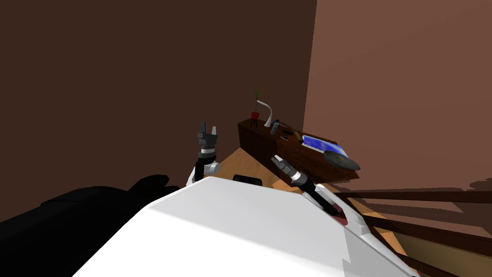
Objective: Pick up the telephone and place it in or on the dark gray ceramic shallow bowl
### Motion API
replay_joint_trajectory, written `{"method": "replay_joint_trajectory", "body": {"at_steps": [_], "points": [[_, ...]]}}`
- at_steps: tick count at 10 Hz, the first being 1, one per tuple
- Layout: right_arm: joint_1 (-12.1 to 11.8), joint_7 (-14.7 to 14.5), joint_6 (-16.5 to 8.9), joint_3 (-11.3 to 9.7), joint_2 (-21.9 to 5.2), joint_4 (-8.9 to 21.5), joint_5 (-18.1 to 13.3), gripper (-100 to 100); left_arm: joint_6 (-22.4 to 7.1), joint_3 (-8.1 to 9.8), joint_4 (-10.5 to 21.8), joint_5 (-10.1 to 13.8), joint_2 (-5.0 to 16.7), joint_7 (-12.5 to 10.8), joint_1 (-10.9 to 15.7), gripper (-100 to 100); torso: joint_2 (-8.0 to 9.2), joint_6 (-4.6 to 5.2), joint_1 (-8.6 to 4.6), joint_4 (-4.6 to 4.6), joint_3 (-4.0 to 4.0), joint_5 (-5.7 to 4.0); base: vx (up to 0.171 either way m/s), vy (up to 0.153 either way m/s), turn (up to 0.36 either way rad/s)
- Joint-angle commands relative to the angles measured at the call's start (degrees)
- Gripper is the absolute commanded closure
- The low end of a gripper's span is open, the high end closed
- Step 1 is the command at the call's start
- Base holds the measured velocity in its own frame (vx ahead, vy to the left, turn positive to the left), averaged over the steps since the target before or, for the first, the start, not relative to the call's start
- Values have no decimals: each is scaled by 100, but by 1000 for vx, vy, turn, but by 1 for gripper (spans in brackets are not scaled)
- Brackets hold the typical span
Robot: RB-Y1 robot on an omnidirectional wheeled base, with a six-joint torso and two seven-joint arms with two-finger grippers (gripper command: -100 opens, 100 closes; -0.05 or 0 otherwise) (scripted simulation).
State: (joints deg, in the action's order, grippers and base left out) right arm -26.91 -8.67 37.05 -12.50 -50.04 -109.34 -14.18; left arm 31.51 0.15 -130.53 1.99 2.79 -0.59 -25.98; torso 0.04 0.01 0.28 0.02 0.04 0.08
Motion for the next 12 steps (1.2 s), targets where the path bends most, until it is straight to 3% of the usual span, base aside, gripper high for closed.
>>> {"method": "replay_joint_trajectory", "body": {"at_steps": [1,3,6,8,11,12], "points": [[25,-69,7,-121,-286,182,-156,-100,0,0,0,0,0,0,0,0,0,0,0,0,0,0,14,124,80],[25,-69,7,-121,-511,182,-156,-100,0,0,0,0,0,0,0,0,-5,-1,9,-1,-3,3,-2,82,16],[71,-153,49,-317,-1096,568,-410,-100,0,0,0,0,0,0,0,0,-8,0,-6,-2,-5,-1,16,88,85],[71,-153,49,-317,-1299,568,-410,-100,0,0,0,0,0,0,0,0,-13,0,0,-3,-8,1,18,68,16],[107,-219,88,-523,-1874,962,-660,-100,0,0,0,0,0,0,0,0,-13,0,-10,-3,-8,-1,33,75,90],[107,-219,88,-523,-2041,962,-660,-100,0,0,0,0,0,0,0,0,-21,-2,-3,-5,-12,-1,50,75,65]]}}
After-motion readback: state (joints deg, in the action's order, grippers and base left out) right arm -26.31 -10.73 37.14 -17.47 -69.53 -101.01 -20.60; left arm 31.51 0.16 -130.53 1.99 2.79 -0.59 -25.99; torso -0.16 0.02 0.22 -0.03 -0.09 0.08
